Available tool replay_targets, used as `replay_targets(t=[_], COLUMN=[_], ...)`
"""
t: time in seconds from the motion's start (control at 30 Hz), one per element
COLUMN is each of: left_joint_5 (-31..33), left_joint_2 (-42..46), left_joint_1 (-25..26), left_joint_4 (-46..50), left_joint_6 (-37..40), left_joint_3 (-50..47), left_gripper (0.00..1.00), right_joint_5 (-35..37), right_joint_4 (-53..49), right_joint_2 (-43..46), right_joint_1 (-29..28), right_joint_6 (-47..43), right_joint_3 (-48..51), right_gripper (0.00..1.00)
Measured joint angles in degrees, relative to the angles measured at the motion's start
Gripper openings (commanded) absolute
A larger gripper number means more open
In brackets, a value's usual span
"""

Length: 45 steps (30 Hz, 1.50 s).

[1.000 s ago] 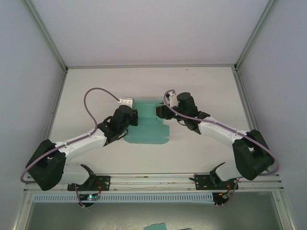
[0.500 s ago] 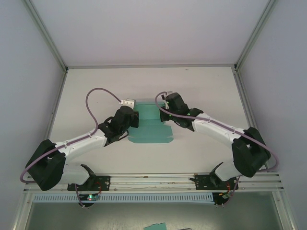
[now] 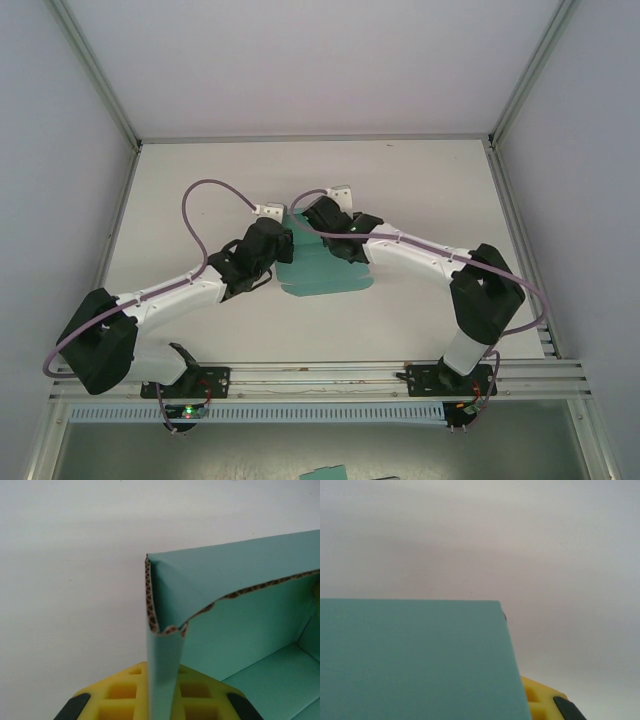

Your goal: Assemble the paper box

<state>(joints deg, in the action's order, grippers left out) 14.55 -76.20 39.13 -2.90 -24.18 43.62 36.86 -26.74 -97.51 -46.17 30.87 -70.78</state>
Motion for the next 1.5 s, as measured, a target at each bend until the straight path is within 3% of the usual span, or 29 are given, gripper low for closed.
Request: replay_targets(t=[0.07,0.13,0.23,0.43,0.57,0.67,0.87,1.2,1.3,1.43,1.5], left_joint_5=[-0.5,-0.81,-1.38,-2.32,-2.25,-2.08,-2.05,-0.55,-0.35,0.13,0.24], left_joint_2=[0.0,0.0,0.04,0.11,0.59,1.68,2.91,2.99,2.84,2.75,2.69], left_joint_1=[0.2,0.2,0.2,0.28,0.31,0.31,0.57,0.57,0.57,0.57,0.55], left_joint_4=[-0.13,-0.63,-1.55,-0.46,0.79,0.74,0.52,1.29,2.29,2.14,2.01], left_joint_6=[-0.28,-0.44,-0.5,0.2,0.15,0.13,0.13,0.31,0.57,0.52,0.5], left_joint_3=[0.24,0.37,0.59,0.63,0.63,0.63,0.66,0.2,0.13,0.13,0.13], left_gripper=[0.0,0.0,0.0,0.0,0.0,0.0,0.0,0.0,0.0,0.0,0.0], right_joint_5=[3.5,7.15,11.26,8.11,-2.54,-11.06,-22.36,-31.12,-33.33,-34.23,-33.73], right_joint_4=[-0.26,-0.22,0.74,11.96,21.46,27.06,31.36,32.79,32.57,32.46,31.23], right_joint_2=[-0.2,-0.22,-0.22,3.76,11.67,17.27,21.59,18.12,15.89,15.47,14.97], right_joint_1=[-0.85,-1.73,-2.47,-1.92,0.5,3.1,7.39,10.03,10.78,10.82,10.82], right_joint_6=[0.39,0.46,-1.07,-10.54,-16.68,-18.62,-17.88,-16.2,-15.87,-15.65,-15.41], right_joint_3=[-0.04,-0.04,0.68,9.97,18.29,22.67,26.1,26.34,25.22,24.28,23.15], right_gripper=[0.03,0.11,0.15,0.35,0.31,0.22,0.27,0.26,0.21,0.0,0.0])
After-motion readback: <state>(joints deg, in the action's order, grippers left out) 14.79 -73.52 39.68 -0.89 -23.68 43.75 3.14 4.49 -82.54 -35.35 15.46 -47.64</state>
